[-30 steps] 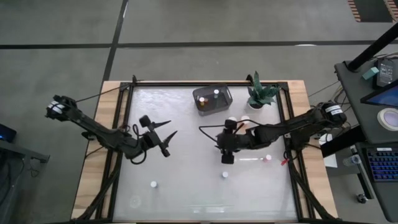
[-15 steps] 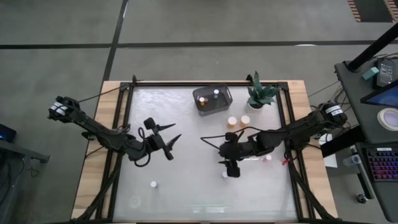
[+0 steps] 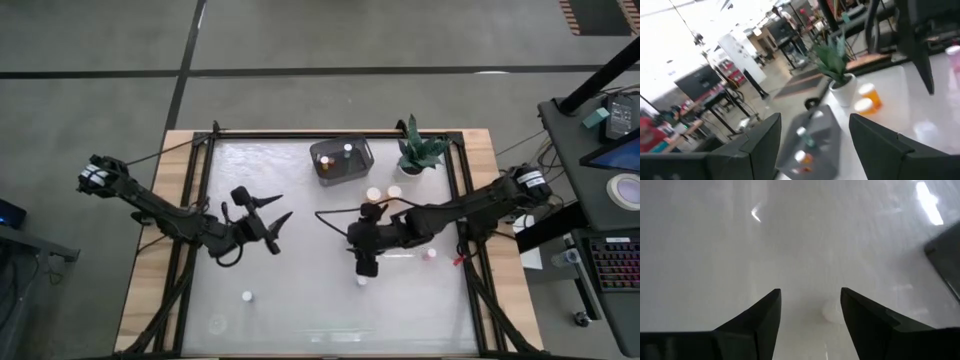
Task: Pick and place medicine bottles into bin by pill shape (circle, oval)
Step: Put the small white pill bottle into the black bin
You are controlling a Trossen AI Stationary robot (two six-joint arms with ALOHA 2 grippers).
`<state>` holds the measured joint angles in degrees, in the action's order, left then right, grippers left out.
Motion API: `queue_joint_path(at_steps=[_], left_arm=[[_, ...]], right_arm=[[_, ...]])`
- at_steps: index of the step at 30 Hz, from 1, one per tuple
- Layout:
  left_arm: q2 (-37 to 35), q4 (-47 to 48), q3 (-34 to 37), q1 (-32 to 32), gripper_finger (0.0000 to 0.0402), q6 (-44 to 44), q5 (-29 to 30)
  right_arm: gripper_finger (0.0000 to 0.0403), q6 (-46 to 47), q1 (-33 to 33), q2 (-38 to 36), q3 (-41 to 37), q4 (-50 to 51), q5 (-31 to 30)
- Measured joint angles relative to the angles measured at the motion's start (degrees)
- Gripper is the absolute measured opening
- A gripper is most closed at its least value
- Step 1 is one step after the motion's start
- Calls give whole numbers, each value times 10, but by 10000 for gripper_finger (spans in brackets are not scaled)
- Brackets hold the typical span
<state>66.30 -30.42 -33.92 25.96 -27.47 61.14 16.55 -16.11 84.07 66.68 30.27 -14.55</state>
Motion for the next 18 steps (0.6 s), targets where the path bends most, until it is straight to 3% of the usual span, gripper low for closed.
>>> queue_joint_path(at_steps=[8,18], left_arm=[[-21,-52,0,-25,219,-149,-2],[-56,-50,25,-42,219,-176,-10]], right_arm=[[257,-34,37,40,53,78,28],[306,-69,82,80,52,92,84]])
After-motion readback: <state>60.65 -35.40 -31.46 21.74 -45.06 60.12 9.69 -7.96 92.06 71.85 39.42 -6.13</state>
